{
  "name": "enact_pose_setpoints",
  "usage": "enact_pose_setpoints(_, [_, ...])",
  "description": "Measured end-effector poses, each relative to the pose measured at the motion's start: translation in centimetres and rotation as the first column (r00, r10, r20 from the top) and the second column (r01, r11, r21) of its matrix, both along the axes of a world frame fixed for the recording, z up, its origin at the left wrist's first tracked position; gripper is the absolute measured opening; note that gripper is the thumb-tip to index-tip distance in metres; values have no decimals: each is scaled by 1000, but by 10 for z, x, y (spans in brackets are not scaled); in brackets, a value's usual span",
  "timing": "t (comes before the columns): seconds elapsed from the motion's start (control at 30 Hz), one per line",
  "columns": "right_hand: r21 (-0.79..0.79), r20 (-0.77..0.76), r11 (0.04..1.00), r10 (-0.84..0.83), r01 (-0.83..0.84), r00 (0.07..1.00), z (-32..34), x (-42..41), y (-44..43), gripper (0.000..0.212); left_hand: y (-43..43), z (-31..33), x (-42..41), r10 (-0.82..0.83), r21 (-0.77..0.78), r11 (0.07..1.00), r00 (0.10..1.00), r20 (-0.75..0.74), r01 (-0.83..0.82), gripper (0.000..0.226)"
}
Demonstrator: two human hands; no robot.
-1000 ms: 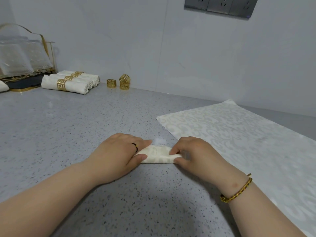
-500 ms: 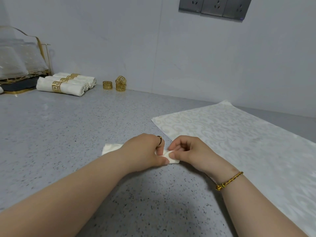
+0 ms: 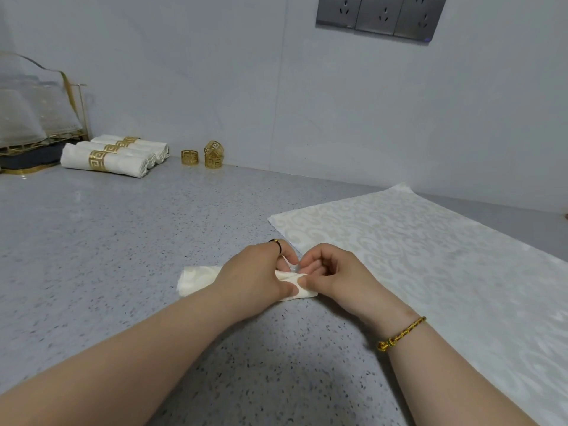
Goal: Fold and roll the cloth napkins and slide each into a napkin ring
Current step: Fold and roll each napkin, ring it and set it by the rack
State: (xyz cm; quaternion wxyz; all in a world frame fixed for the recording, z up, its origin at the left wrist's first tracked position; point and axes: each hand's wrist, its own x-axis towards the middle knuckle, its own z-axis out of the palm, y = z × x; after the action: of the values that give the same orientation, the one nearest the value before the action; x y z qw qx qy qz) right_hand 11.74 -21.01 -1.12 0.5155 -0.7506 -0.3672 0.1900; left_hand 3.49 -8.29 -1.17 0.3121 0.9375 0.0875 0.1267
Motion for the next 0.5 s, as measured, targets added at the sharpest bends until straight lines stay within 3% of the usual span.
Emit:
enact_pose_setpoints(0.1, [79, 75, 995, -74, 68, 994, -3, -1, -1, 19, 5, 0, 1, 20, 130, 991, 1000, 10, -21, 27])
enact_pose_setpoints(0.2, [60, 195, 989, -147, 137, 970, -7, 1, -1, 16, 26, 2, 0, 83, 267, 959, 996, 44, -92, 31])
enact_pose_setpoints(0.5, [-194, 415, 968, -66, 159, 908, -4, 4, 17, 24, 133, 3, -13, 364, 235, 897, 927, 93, -375, 27])
